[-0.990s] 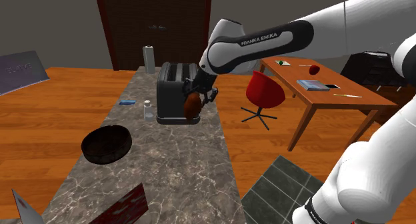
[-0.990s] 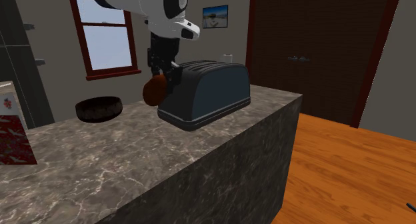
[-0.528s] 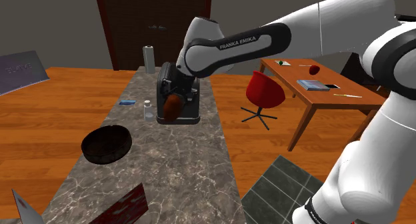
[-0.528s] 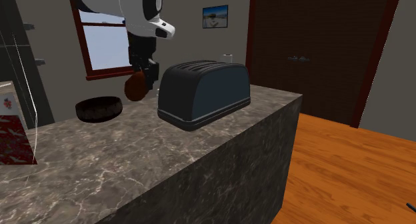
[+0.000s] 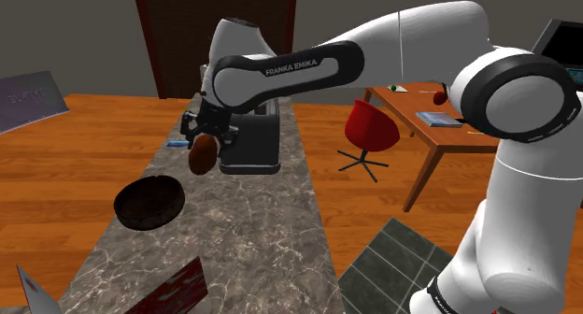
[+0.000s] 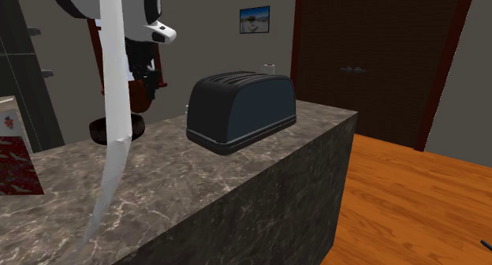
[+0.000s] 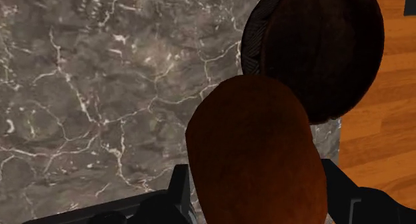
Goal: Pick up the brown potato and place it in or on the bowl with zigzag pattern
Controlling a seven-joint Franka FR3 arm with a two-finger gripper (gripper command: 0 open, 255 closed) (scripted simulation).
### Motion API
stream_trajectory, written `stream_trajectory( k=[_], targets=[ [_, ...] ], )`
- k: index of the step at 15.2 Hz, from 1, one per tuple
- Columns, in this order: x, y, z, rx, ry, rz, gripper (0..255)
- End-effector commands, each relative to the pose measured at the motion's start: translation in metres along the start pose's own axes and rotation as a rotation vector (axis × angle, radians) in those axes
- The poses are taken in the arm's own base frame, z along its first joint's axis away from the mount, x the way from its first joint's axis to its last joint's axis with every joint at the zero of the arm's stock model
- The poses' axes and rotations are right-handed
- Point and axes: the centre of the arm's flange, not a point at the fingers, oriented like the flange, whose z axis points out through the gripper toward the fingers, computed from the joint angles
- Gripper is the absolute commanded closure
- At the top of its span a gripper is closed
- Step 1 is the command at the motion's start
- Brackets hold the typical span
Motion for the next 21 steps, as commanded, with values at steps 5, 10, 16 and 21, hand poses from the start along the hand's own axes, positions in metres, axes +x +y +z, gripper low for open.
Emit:
stream_trajectory(
  k=[5, 10, 16, 21],
  targets=[
    [-0.02, -0.074, 0.024, 0.0, 0.001, 0.001, 255],
    [-0.038, -0.135, 0.042, 0.0, 0.001, 0.001, 255],
    [-0.041, -0.136, 0.07, 0.0, 0.001, 0.001, 255],
    [-0.043, -0.127, 0.095, 0.0, 0.001, 0.001, 255]
  ],
)
